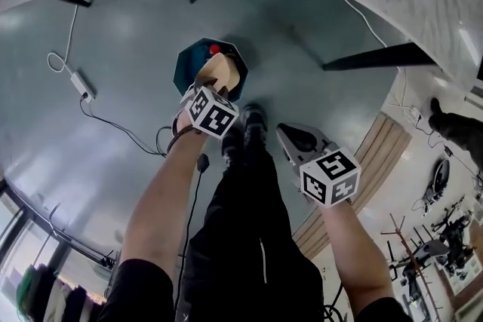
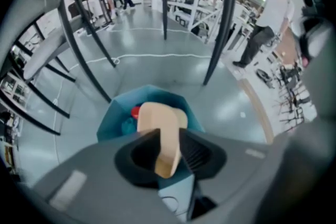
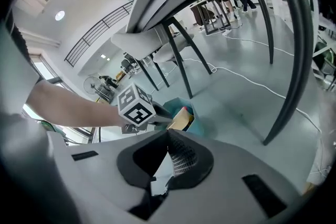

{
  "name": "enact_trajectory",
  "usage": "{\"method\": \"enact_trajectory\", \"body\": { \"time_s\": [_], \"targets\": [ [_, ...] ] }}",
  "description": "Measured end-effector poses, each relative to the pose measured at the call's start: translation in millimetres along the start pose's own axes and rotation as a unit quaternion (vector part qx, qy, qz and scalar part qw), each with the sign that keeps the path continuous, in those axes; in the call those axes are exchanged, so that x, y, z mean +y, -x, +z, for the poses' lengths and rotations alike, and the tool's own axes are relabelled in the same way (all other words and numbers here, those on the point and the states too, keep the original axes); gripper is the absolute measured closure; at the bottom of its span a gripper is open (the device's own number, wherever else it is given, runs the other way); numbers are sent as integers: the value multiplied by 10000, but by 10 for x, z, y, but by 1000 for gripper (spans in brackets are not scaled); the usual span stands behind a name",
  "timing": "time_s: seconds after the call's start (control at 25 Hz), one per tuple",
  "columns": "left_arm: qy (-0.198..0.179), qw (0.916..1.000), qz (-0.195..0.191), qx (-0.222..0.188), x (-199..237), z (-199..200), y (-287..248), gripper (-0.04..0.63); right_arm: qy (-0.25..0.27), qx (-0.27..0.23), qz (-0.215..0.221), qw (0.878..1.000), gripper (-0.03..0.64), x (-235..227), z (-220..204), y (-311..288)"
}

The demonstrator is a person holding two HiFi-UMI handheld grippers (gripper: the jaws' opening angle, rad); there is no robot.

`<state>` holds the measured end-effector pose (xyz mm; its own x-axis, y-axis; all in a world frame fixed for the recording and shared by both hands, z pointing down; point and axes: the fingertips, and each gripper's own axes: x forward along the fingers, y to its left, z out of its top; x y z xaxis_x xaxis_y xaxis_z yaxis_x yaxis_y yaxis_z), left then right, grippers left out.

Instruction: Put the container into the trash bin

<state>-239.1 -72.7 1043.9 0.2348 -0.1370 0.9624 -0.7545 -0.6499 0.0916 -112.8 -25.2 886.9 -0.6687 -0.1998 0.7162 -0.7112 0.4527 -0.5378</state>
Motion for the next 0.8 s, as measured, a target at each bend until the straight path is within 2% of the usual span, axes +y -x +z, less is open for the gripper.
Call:
{"method": "enact_trajectory", "body": {
  "time_s": [0.16,0.4,0.52,0.68,0.8],
  "targets": [
    [370,9986,-75,-369,-113,67,387,477,-40,-24,-57,10000,621,58,37,174],
    [977,9919,-73,-805,-179,168,1235,472,61,-167,-35,9998,621,466,306,512],
    [1334,9855,-128,-1043,-224,281,1758,472,249,-224,34,9994,621,791,535,747],
    [1464,9770,-103,-1549,-237,580,2555,474,555,-492,52,9972,621,1221,963,1096],
    [1701,9666,-44,-1918,-220,696,3070,480,687,-633,69,9956,621,1497,1186,1339]
  ]
}}
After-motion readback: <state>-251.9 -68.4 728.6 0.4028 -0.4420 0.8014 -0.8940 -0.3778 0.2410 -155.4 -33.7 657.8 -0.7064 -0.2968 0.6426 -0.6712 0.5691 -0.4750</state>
